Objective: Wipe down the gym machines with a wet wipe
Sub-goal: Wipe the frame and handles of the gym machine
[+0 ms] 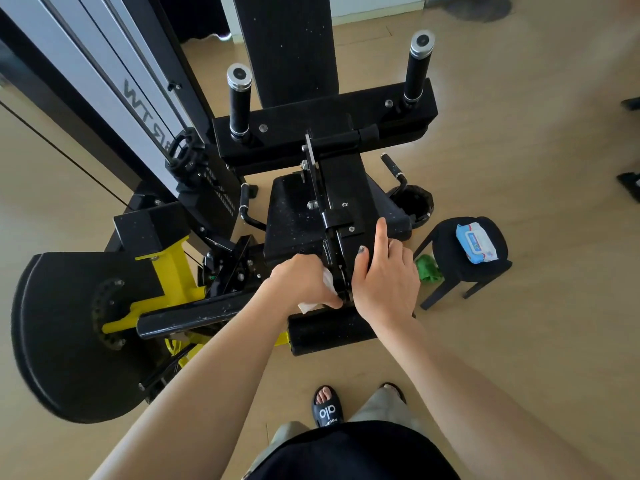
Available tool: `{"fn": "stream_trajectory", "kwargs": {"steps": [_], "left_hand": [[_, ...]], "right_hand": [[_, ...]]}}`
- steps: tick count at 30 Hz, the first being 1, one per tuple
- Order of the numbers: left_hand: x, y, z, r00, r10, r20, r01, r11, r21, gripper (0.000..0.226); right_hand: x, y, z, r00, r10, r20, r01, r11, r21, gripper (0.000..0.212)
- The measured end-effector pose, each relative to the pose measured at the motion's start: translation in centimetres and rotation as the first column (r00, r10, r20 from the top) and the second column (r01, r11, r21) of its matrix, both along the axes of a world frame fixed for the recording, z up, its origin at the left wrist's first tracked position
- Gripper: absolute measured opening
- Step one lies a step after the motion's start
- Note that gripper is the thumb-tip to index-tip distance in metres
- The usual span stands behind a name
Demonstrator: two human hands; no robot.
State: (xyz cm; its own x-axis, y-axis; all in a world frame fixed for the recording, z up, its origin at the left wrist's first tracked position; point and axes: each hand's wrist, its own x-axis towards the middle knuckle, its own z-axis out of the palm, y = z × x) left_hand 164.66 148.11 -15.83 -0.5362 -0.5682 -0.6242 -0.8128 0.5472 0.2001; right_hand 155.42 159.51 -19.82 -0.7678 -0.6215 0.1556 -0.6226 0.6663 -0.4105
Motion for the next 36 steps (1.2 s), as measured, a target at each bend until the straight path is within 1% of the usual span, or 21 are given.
{"fn": "stream_trajectory", "kwargs": {"steps": [2, 3, 4, 5, 6, 8, 9, 10, 11, 13, 16, 18, 20, 21, 23, 25, 27, 29, 32, 33, 36], "left_hand": [[-0.2, -0.2, 0.3, 1.000, 0.021, 0.005, -0.021, 0.999, 0.049, 0.053], [-0.1, 0.2, 0.2, 1.000, 0.021, -0.010, -0.020, 1.000, 0.007, 0.050], [0.2, 1.0, 0.0, 0.999, 0.004, -0.041, -0.008, 0.995, -0.099, 0.044], [1.0, 2.1, -0.5, 0.996, -0.034, -0.081, 0.010, 0.962, -0.274, 0.039], [2.0, 3.2, -1.3, 0.984, -0.106, -0.143, 0.028, 0.885, -0.464, 0.033], [4.3, 4.4, -3.1, 0.936, -0.295, -0.191, 0.074, 0.697, -0.713, 0.020], [5.1, 4.3, -4.1, 0.906, -0.377, -0.190, 0.091, 0.614, -0.784, 0.016], [5.5, 4.0, -4.7, 0.894, -0.409, -0.181, 0.095, 0.570, -0.816, 0.016], [5.4, 4.0, -4.7, 0.900, -0.399, -0.173, 0.091, 0.561, -0.823, 0.018], [4.0, 4.3, -3.4, 0.935, -0.322, -0.146, 0.085, 0.604, -0.793, 0.021], [1.4, 3.8, -1.5, 0.989, -0.130, -0.076, 0.071, 0.847, -0.527, 0.003], [0.9, 1.6, -0.7, 0.998, -0.053, -0.027, 0.044, 0.963, -0.267, 0.014], [1.2, 0.0, 0.1, 0.999, -0.043, 0.018, 0.044, 0.996, -0.081, 0.038], [1.4, -0.2, 0.2, 0.997, -0.075, 0.028, 0.076, 0.994, -0.073, 0.051], [2.3, 0.9, 0.1, 0.988, -0.157, 0.001, 0.153, 0.959, -0.238, 0.074], [3.5, 3.2, 0.1, 0.968, -0.233, -0.089, 0.175, 0.890, -0.420, 0.086], [4.7, 4.9, 0.3, 0.944, -0.275, -0.180, 0.169, 0.875, -0.454, 0.088], [5.6, 5.2, 0.4, 0.930, -0.249, -0.271, 0.133, 0.915, -0.382, 0.083], [5.7, 4.0, 0.8, 0.913, -0.109, -0.394, 0.037, 0.982, -0.187, 0.057], [5.4, 3.4, 1.0, 0.929, -0.088, -0.360, 0.035, 0.988, -0.151, 0.049], [4.1, 1.4, 1.6, 0.986, -0.106, -0.131, 0.088, 0.987, -0.137, 0.034]], "right_hand": [[-0.1, 0.0, 0.0, 1.000, -0.002, 0.000, 0.002, 1.000, 0.000, 0.059], [0.0, 0.1, 0.0, 1.000, -0.005, -0.003, 0.005, 1.000, 0.000, 0.059], [0.0, 0.1, 0.0, 1.000, -0.008, -0.009, 0.008, 1.000, -0.004, 0.059], [0.0, 0.1, 0.0, 1.000, -0.008, -0.015, 0.008, 1.000, -0.012, 0.059], [0.0, 0.2, 0.0, 1.000, -0.005, -0.018, 0.005, 1.000, -0.023, 0.059], [0.0, 0.2, 0.0, 1.000, 0.002, -0.009, -0.002, 1.000, -0.031, 0.059], [0.1, 0.2, 0.0, 1.000, -0.004, -0.008, 0.004, 1.000, -0.028, 0.059], [0.1, 0.1, -0.1, 1.000, -0.012, -0.012, 0.012, 1.000, -0.027, 0.059], [0.1, 0.1, 0.0, 1.000, -0.016, -0.012, 0.016, 0.999, -0.029, 0.059], [0.1, 0.1, 0.0, 1.000, -0.017, -0.012, 0.017, 0.999, -0.040, 0.059], [0.3, 0.1, 0.1, 1.000, -0.018, -0.010, 0.018, 0.999, -0.050, 0.059], [0.1, 0.0, 0.1, 1.000, -0.007, -0.001, 0.007, 0.999, -0.032, 0.060], [0.1, 0.1, 0.2, 1.000, -0.001, 0.012, 0.001, 1.000, -0.020, 0.061], [0.1, 0.1, 0.2, 1.000, -0.007, 0.009, 0.007, 1.000, -0.018, 0.061], [0.1, 0.1, 0.2, 1.000, -0.009, 0.006, 0.009, 0.999, -0.032, 0.061], [0.1, 0.1, 0.2, 1.000, -0.002, 0.003, 0.002, 0.999, -0.047, 0.061], [0.2, 0.2, 0.1, 1.000, -0.004, 0.000, 0.004, 0.999, -0.049, 0.061], [0.2, 0.2, 0.1, 1.000, -0.011, 0.000, 0.011, 0.999, -0.048, 0.060], [0.1, 0.1, 0.1, 1.000, -0.011, 0.012, 0.012, 0.999, -0.035, 0.060], [0.1, 0.2, 0.2, 1.000, -0.011, 0.013, 0.012, 0.999, -0.031, 0.060], [0.1, 0.1, 0.3, 1.000, -0.004, 0.016, 0.005, 1.000, -0.020, 0.060]]}}
